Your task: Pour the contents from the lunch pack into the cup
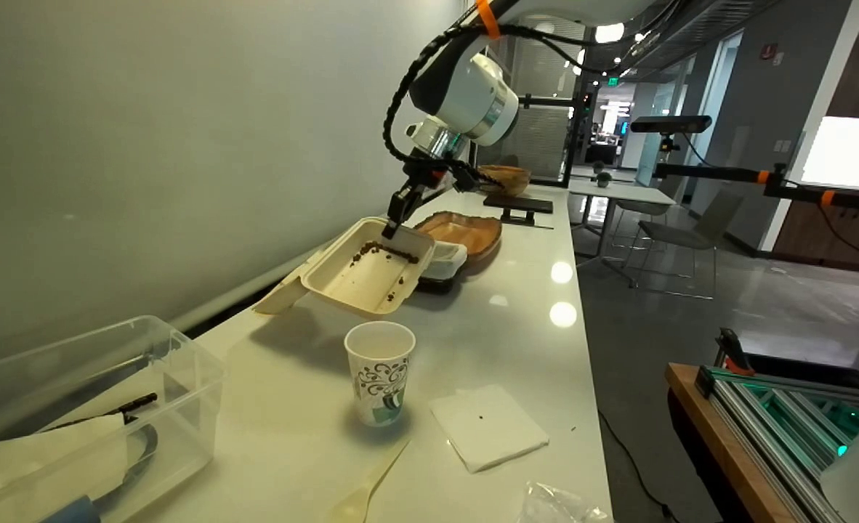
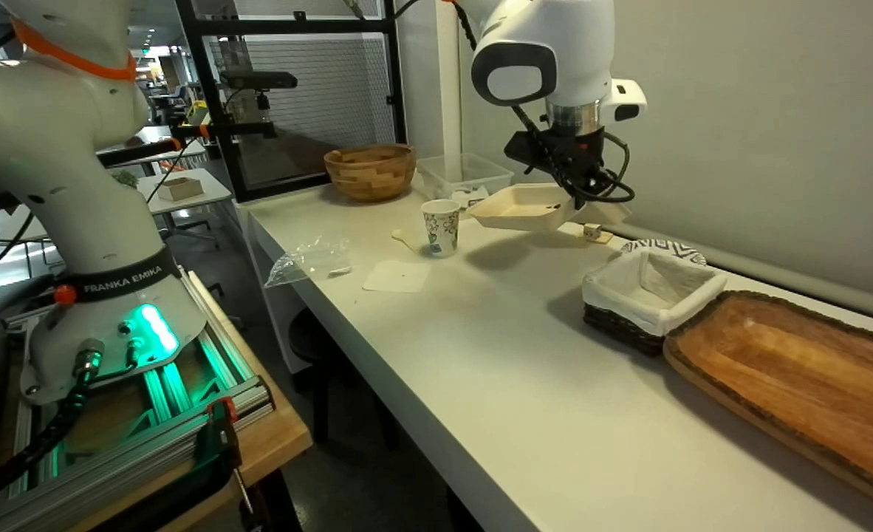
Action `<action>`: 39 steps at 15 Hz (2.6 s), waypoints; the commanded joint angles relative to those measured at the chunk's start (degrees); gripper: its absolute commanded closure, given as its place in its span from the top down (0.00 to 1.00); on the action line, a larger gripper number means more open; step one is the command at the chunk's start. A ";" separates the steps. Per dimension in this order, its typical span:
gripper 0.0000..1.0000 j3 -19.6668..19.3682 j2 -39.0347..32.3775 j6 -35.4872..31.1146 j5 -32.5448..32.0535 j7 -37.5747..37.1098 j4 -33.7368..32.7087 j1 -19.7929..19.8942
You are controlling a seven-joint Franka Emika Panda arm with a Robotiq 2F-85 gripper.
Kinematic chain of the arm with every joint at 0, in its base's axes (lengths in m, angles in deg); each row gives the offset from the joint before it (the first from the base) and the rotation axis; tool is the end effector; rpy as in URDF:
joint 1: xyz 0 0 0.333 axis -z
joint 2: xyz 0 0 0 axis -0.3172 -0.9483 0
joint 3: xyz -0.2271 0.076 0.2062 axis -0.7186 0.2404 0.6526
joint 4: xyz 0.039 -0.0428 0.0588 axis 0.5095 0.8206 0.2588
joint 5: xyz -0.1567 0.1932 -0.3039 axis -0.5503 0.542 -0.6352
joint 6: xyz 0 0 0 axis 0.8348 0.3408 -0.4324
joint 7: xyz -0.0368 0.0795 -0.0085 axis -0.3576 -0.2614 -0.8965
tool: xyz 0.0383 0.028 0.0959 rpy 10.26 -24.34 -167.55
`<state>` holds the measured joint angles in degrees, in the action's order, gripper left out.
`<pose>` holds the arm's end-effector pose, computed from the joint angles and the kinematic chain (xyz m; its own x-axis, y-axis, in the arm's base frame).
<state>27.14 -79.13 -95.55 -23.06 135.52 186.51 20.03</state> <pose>0.5698 -0.3657 0.2840 0.9023 -0.0649 0.4262 -0.0058 -0.9904 -0.1385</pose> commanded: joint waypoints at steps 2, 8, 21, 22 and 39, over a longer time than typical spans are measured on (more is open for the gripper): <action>0.01 -1.53 6.90 -5.42 1.17 -1.16 6.94 -2.67; 0.01 -3.63 13.21 -9.80 -0.27 -5.01 13.05 -7.74; 0.01 -12.07 22.87 -22.20 -19.53 -19.09 26.75 -19.85; 0.01 -12.66 23.42 -23.07 -21.28 -20.30 27.47 -20.42; 0.01 -15.92 30.79 -32.58 -50.89 -41.82 33.75 -22.54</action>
<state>12.04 -50.03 -126.43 -67.62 99.11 218.44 -2.54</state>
